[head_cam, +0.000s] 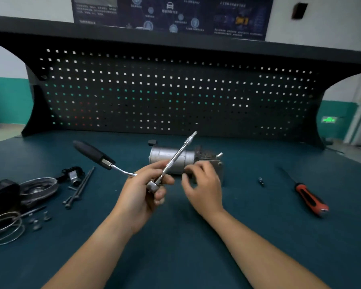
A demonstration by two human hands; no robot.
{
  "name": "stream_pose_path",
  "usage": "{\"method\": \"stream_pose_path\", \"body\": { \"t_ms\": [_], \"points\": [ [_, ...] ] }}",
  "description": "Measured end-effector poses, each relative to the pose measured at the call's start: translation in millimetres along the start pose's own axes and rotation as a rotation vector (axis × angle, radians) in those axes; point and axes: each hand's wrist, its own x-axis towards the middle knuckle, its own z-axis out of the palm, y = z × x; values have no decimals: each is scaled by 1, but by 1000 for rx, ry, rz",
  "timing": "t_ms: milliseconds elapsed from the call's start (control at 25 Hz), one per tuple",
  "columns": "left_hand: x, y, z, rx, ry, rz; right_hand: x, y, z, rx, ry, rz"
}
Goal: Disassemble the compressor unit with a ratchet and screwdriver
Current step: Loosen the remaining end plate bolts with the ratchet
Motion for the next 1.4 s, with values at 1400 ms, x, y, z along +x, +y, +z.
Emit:
{"method": "stream_pose_path", "body": {
  "t_ms": [1400],
  "points": [
    [5, -26, 6, 358, 168, -115, -5, 28, -18, 205, -148, 858]
  ]
}}
